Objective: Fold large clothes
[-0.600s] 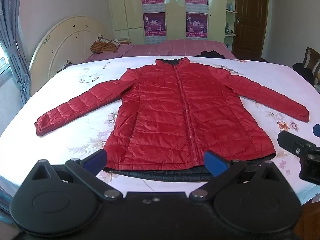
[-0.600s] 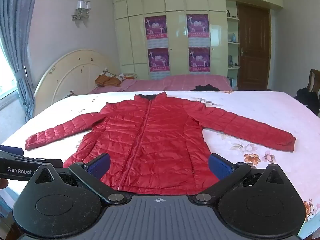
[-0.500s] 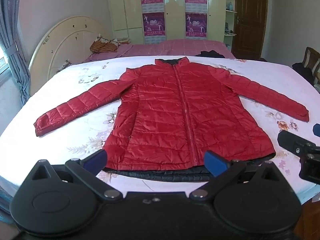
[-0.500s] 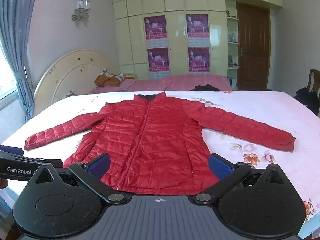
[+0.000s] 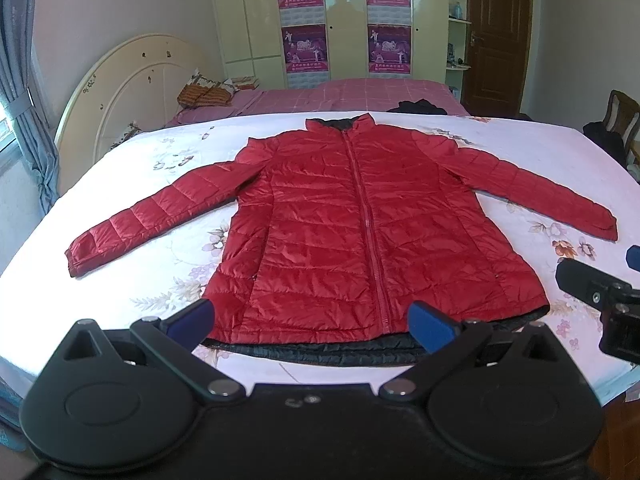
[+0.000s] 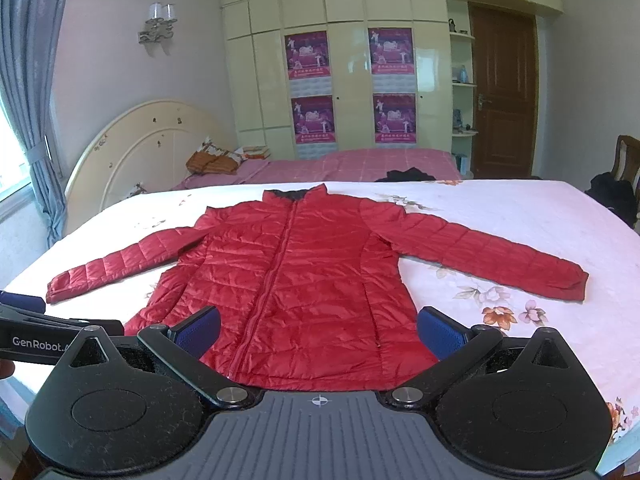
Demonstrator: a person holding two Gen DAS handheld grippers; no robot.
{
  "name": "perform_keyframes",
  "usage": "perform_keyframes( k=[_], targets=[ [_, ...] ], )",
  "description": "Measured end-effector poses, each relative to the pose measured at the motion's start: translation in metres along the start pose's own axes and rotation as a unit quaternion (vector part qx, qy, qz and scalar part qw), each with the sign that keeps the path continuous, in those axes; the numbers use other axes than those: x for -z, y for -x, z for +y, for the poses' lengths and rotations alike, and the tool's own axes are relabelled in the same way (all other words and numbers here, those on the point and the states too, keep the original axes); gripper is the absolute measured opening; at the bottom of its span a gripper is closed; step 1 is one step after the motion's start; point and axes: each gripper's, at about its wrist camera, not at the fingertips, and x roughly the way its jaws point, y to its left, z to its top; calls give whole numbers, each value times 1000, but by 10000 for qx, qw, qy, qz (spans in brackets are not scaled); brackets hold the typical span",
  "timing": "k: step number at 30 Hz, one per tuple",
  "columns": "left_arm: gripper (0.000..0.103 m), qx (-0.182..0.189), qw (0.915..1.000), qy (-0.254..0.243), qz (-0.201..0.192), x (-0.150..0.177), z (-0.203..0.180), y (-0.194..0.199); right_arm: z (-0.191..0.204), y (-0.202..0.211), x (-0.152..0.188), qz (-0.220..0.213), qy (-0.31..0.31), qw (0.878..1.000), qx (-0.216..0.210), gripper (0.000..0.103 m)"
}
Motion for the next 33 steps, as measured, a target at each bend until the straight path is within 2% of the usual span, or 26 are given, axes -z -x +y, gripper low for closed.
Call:
perform_keyframes(
  k=[17,23,33],
  targets=[
    [103,-29,10000,-21,-22,-1,-6,-4,-5,-2,0,-11,-44,10000,67,103],
    [103,46,9998,39,201,-1,-2,-8,-5,-3,0,-12,-41,10000,69,103],
    [103,69,9996,76,261,-1,2,-10,-4,-5,0,0,-56,9999,97,103]
  ],
)
